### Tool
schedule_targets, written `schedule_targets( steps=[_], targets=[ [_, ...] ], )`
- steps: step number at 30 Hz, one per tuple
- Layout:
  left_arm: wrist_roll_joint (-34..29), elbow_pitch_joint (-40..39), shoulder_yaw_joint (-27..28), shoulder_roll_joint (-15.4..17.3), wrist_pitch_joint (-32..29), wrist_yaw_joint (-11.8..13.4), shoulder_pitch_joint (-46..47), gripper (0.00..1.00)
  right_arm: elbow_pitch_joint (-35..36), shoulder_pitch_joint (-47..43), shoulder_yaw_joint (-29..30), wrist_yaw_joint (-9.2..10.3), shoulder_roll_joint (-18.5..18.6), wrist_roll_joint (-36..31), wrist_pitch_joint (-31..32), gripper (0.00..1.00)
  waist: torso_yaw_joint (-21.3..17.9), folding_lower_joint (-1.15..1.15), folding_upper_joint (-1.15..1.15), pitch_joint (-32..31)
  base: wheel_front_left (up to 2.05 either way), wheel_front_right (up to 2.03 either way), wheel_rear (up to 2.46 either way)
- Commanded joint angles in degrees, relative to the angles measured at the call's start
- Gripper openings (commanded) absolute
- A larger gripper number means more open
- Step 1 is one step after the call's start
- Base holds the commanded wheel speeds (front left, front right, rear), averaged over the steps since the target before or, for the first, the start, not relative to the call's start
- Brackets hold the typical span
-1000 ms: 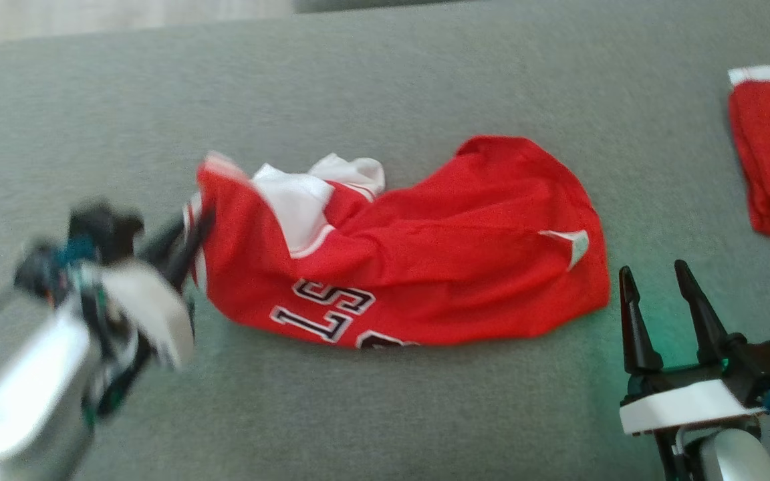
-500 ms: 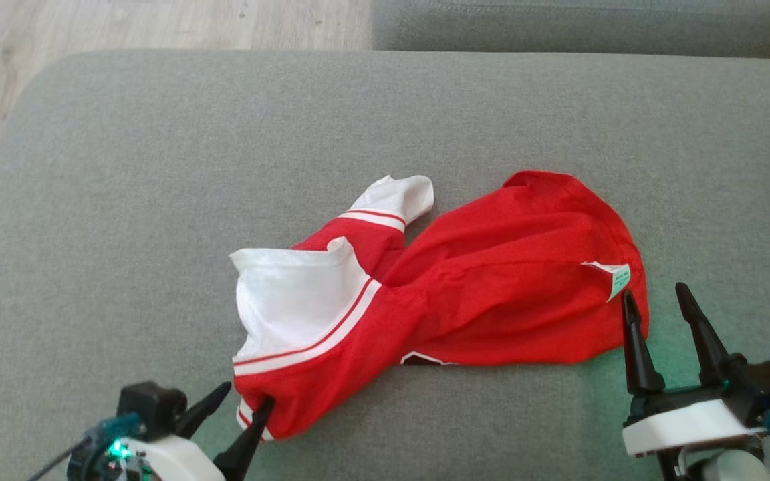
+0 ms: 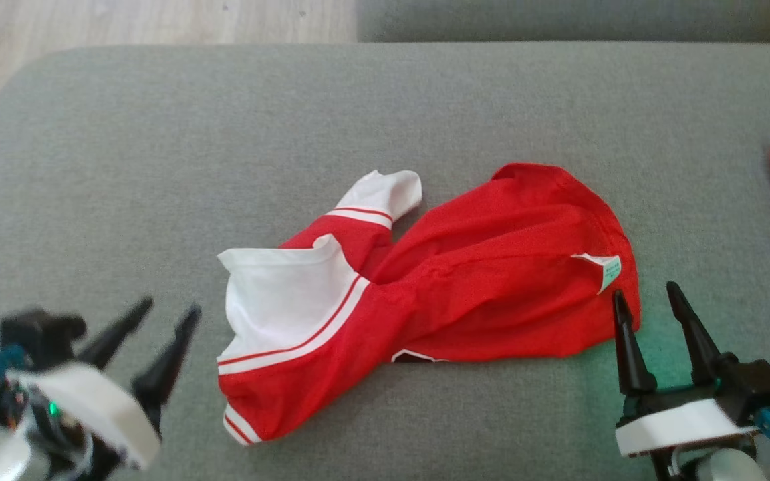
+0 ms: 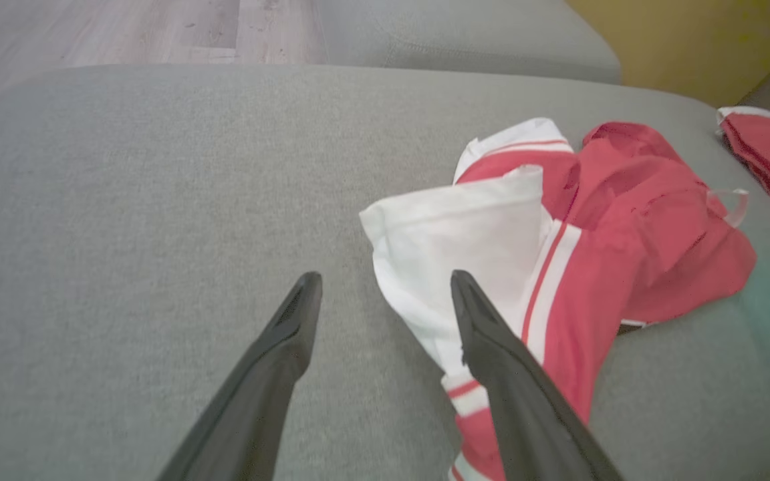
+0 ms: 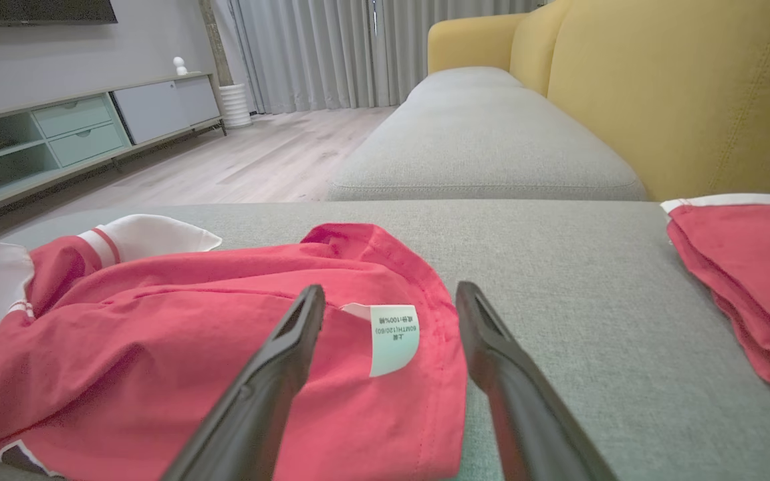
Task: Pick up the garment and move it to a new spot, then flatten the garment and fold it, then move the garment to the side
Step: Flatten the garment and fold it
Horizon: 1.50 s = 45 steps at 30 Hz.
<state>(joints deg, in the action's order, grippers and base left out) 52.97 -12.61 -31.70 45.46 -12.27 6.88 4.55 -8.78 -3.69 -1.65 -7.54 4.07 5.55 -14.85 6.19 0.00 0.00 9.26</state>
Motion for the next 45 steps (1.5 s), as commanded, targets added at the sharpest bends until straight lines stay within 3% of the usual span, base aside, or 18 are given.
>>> schedule_targets(
  steps=[1, 9, 15, 22, 27, 39, 45],
  targets=[
    [1.26, 0.03, 3.60, 0.88, 0.88, -1.06, 5.31, 1.00, 1.98, 2.22, -1.70, 0.05, 0.48, 0.10, -0.15, 1.00, -0.70, 0.00, 0.00, 1.06, 0.00, 0.00, 0.00],
    [6.27, 14.29, 3.18, -5.62, 2.96, -10.03, 12.51, 1.00, 2.00, 4.79, -2.54, 0.05, 0.97, 0.29, -0.15, 1.00, -3.17, 0.00, 0.00, 4.58, 0.00, 0.00, 0.00],
    [6.79, 23.41, 1.44, -8.93, 4.40, -12.99, 16.31, 1.00, 1.89, 5.55, -2.49, 0.05, 1.19, 0.38, -0.15, 1.00, -4.42, 0.00, 0.00, 5.62, 0.00, 0.00, 0.00],
    [8.48, 30.25, 0.52, -10.58, 5.58, -14.04, 18.61, 1.00, 1.87, 5.73, -2.49, 0.05, 1.26, 0.43, -0.15, 1.00, -5.25, 0.00, 0.00, 5.98, 0.00, 0.00, 0.00],
    [13.11, 31.77, 0.22, -11.94, 4.67, -14.30, 18.23, 1.00, 1.79, 5.68, -2.13, 0.05, 1.26, 0.41, -0.15, 1.00, -5.52, 0.00, 0.00, 5.77, 0.00, 0.00, 0.00],
    [23.42, 23.74, -0.95, -12.64, 4.45, -14.36, 12.36, 1.00, 1.84, 4.92, -1.47, 0.05, 1.00, 0.23, -0.15, 1.00, -5.42, 0.00, 0.00, 4.79, 0.00, 0.00, 0.00],
    [21.95, 19.77, -4.38, -12.47, 5.54, -14.36, 8.75, 1.00, 1.79, 4.64, -1.04, 0.05, 0.84, 0.15, -0.15, 1.00, -5.32, 0.00, 0.00, 3.90, 0.00, 0.00, 0.00]
  ],
)
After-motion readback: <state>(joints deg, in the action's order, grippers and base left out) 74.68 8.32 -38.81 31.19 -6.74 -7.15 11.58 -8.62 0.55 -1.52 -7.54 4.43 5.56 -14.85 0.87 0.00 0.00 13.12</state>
